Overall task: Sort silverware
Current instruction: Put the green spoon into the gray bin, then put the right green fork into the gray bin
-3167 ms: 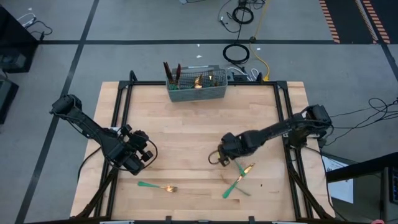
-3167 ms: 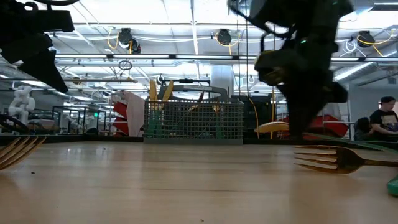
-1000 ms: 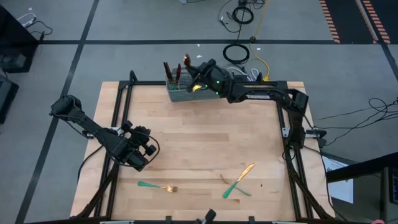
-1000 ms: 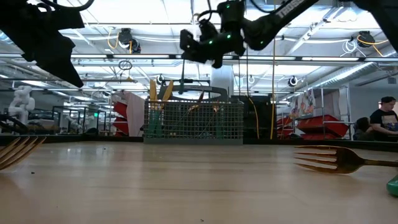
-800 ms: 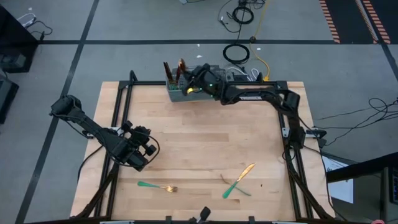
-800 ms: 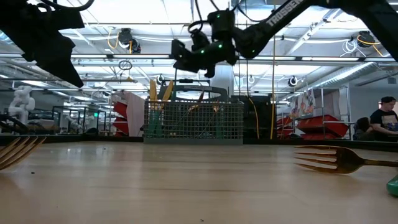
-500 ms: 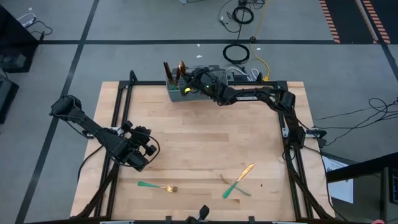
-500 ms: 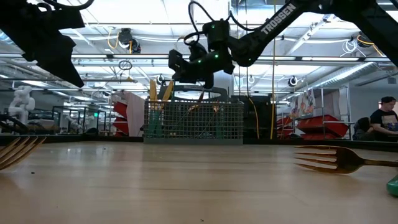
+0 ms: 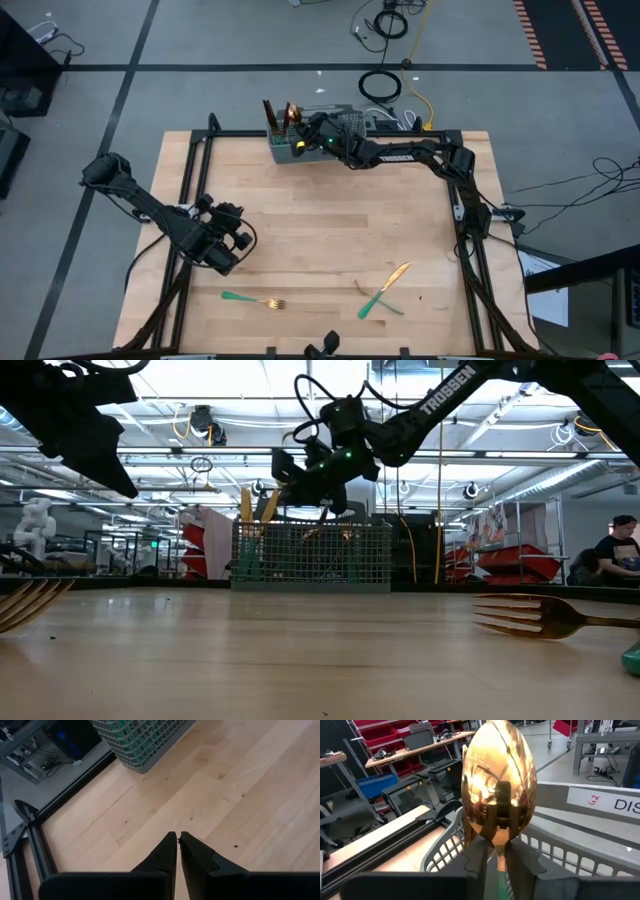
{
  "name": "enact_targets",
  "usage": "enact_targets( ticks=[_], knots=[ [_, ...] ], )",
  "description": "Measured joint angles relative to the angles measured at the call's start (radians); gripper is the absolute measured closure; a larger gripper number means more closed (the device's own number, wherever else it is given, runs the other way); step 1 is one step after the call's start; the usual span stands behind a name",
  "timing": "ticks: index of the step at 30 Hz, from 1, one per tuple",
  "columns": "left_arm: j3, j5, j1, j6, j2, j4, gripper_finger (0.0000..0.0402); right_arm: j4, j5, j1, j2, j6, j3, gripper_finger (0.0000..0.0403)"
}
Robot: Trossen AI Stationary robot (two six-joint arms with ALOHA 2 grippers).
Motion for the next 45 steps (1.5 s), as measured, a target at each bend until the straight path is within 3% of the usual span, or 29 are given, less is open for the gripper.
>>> enact_targets(
  ticks=[15, 29, 36, 40, 45],
  knots=[
    [0.0, 0.0, 0.0, 0.0, 0.0, 0.0, 0.0369, -0.008, 0.001, 0.0, 0.0, -0.017, 0.0, 0.0308],
    [0.0, 0.0, 0.0, 0.0, 0.0, 0.0, 0.0369, -0.038, 0.001, 0.0, -0.002, -0.037, 0.0, 0.0241],
    [0.0, 0.01, 0.0, 0.0, 0.0, -0.001, 0.0369, -0.04, -0.105, 0.022, -0.093, -0.053, -0.002, 0.0233],
    [0.0, 0.011, 0.0, 0.001, 0.0, -0.001, 0.0369, -0.218, -0.205, 0.077, -0.24, -0.163, 0.0, 0.0235],
    [0.0, 0.011, 0.0, 0.008, 0.0, -0.001, 0.0369, -0.646, -0.244, 0.212, -0.405, -0.258, 0.0, 0.0235]
  ],
)
